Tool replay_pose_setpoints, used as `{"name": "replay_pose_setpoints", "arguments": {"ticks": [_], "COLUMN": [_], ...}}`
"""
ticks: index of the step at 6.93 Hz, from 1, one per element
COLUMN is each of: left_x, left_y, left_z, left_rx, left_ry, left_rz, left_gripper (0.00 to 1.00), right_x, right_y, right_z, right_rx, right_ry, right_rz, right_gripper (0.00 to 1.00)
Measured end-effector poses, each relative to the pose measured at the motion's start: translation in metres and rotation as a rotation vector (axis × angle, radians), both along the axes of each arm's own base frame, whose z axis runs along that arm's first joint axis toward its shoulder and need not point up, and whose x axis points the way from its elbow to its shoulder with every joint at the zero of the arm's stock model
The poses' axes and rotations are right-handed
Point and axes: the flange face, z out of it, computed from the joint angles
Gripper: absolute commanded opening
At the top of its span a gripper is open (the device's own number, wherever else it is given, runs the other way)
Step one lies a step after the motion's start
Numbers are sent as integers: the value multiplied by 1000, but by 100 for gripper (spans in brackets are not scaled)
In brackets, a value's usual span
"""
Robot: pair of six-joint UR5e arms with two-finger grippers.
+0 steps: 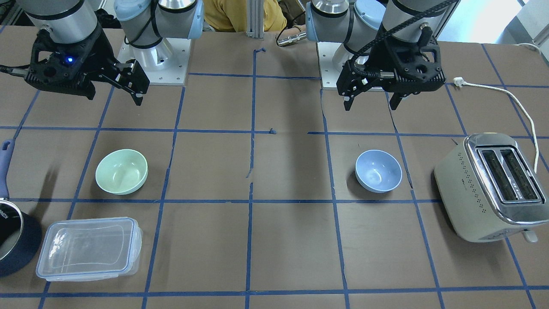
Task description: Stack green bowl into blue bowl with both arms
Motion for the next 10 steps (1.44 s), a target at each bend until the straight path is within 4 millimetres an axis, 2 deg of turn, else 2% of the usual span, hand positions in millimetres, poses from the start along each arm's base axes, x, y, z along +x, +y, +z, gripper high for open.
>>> {"name": "replay_pose_setpoints", "arguments": {"ticks": [10], "left_x": [2], "left_y": [1], "left_z": [-2], "left_rx": [5], "left_ry": [0], "left_rz": [3], "left_gripper": [100], "right_x": [5], "right_y": [1], "right_z": [-6], "right_rx": [13], "right_ry": [-48], "right_rz": [-3], "right_gripper": [100]}}
